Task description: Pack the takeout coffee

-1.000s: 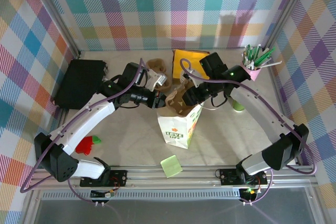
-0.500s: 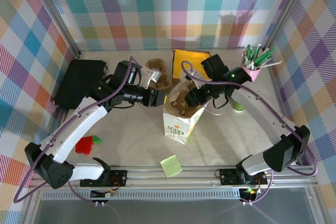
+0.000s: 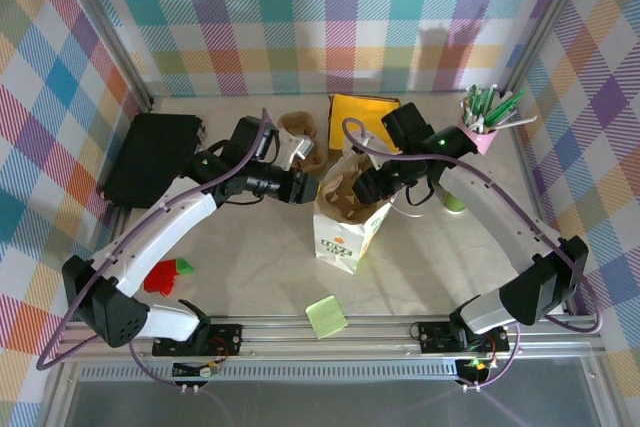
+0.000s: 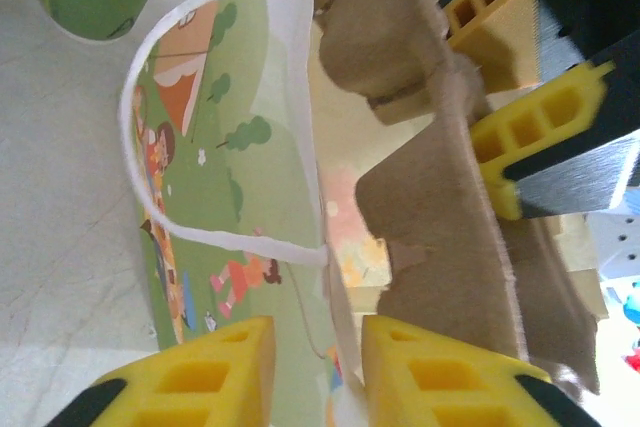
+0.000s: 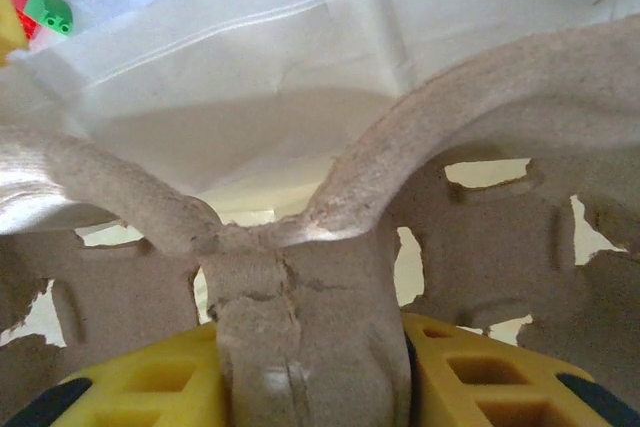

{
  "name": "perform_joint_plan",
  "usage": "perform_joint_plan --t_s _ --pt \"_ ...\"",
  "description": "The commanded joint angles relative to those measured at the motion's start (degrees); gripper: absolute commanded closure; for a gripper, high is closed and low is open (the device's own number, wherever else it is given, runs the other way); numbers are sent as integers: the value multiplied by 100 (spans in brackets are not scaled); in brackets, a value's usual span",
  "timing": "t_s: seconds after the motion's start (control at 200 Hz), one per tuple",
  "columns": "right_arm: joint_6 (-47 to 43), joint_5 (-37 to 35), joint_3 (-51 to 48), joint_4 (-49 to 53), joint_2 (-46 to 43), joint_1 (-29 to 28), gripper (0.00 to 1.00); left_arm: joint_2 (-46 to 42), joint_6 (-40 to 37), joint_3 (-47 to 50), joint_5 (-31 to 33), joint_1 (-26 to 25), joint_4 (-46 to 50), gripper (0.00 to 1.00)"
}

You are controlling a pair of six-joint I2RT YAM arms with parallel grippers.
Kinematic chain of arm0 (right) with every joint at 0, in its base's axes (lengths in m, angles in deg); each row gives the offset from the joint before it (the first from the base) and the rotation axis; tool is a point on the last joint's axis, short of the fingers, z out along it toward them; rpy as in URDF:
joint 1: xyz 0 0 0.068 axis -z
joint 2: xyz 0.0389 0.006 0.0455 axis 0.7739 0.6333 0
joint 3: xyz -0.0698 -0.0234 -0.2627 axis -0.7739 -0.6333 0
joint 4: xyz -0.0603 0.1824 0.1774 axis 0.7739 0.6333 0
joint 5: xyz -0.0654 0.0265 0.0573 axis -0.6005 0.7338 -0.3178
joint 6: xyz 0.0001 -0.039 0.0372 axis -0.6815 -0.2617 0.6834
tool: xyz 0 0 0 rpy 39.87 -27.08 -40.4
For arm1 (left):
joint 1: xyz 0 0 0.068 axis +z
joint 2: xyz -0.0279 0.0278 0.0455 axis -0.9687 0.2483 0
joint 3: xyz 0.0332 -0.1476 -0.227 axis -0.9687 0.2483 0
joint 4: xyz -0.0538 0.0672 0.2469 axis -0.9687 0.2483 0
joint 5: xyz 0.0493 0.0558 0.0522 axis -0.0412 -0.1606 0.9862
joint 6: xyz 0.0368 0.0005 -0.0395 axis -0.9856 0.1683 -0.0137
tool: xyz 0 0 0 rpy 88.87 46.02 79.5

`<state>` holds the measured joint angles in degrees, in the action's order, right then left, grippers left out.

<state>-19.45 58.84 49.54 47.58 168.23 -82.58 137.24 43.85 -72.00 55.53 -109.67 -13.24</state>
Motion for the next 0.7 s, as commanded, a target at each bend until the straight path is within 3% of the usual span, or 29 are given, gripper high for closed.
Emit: perform_joint_plan --t_s 0.0,0.23,0.695 --pt "-48 -284 155 268 139 19 59 -14 -82 133 -73 -32 -45 76" --pt "259 -607 351 324 292 65 60 -117 -325 139 -339 -32 10 92" --pt "756 -349 649 145 475 186 60 -173 -805 76 -708 -30 209 94"
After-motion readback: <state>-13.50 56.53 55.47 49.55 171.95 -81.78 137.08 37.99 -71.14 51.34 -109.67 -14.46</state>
